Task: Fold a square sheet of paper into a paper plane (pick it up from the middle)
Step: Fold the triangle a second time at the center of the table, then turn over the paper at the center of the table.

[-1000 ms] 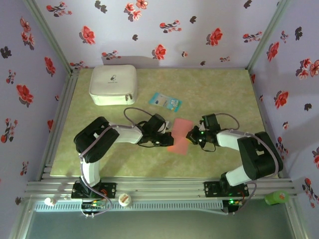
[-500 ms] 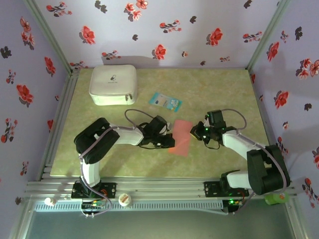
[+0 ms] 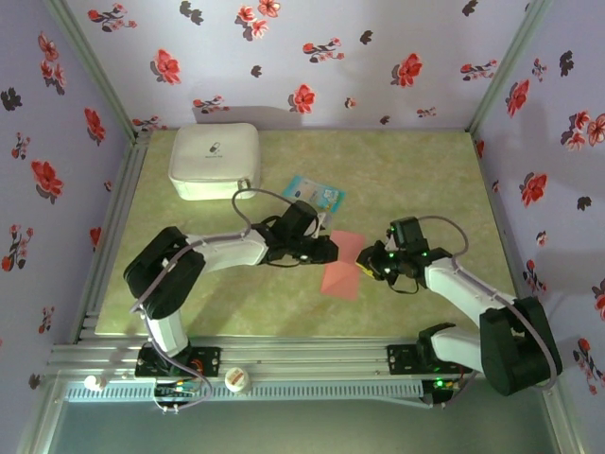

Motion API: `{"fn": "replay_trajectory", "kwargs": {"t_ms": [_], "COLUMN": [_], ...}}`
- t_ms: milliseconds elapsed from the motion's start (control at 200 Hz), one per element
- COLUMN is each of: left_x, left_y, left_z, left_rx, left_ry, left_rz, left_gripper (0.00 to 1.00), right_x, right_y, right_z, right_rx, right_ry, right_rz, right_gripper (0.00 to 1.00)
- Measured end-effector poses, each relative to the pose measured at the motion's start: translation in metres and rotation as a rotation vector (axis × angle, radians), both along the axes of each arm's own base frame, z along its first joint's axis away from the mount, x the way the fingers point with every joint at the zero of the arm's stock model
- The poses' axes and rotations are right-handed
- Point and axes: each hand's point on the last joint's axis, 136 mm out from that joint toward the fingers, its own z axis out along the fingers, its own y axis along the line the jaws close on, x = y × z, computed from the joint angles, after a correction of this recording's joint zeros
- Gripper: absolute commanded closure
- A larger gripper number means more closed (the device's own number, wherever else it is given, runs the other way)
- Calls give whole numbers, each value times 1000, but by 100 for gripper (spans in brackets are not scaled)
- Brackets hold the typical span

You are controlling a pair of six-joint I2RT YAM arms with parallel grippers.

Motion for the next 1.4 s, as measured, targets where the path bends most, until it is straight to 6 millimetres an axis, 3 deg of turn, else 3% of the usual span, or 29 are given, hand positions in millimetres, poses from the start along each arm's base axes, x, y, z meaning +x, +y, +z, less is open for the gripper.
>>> {"fn": "replay_trajectory", "kwargs": {"t_ms": [160, 290, 430, 610, 760, 1400], "left_x": [0, -9, -12, -13, -19, -21], "left_y": [-1, 6, 10, 11, 15, 11], "left_z": [-16, -32, -37, -48, -68, -70], "left_rx": [54, 109, 129, 153, 195, 188], "left_ry": [5, 29, 31, 40, 79, 65], "left_rz": [-86, -131, -148, -164, -174, -171], "left_gripper": [85, 86, 86, 86, 86, 88], "right_x": [-13, -24, -35, -30, -35, -13], "right_y": [13, 12, 12, 14, 13, 26], "right_z": [-3, -15, -24, -24, -39, -34], "right_rx": [7, -1, -6, 4, -24, -4], "right_ry": [38, 89, 134, 131, 185, 132], "right_rz": [19, -3, -17, -31, -32, 3], "right_gripper": [75, 74, 73, 71, 71, 55]}}
